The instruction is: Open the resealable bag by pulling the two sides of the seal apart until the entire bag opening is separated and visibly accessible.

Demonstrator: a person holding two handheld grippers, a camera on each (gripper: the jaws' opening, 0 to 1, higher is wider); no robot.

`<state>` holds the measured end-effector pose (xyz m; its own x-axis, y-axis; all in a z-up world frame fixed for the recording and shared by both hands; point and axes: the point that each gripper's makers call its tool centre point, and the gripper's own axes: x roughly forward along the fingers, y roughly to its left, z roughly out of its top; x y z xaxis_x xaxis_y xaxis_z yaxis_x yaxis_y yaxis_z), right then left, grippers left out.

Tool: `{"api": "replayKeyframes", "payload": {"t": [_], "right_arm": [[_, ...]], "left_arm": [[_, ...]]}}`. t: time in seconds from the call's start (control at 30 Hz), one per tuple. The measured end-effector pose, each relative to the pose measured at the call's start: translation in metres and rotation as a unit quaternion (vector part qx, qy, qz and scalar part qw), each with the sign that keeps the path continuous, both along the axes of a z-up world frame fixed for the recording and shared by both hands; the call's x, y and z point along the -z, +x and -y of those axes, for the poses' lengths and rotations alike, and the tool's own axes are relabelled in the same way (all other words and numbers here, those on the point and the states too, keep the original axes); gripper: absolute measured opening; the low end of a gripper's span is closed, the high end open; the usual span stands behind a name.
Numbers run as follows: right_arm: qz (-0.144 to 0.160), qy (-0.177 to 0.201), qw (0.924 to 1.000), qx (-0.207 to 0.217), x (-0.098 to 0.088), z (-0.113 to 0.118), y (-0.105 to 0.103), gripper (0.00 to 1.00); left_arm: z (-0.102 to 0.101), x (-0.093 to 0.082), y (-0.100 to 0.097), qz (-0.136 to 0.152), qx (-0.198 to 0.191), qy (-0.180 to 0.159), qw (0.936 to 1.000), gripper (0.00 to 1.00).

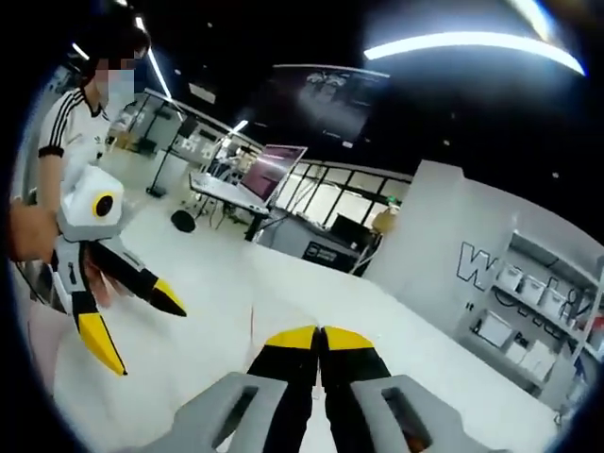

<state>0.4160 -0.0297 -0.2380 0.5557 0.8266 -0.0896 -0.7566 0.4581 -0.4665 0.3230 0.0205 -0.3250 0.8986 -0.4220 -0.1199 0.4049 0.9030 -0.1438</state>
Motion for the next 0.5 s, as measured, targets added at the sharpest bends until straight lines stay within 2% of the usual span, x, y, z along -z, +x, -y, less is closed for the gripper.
{"api": "replayKeyframes", "payload": {"t": [0.5], "right_arm": [[-0.007, -0.003, 0.9999, 0.007, 0.004, 0.003, 0.014, 0.0]], "left_arm": [[0.001, 0.002, -0.001, -0.004, 0.0, 0.0, 1.0, 0.69]]}}
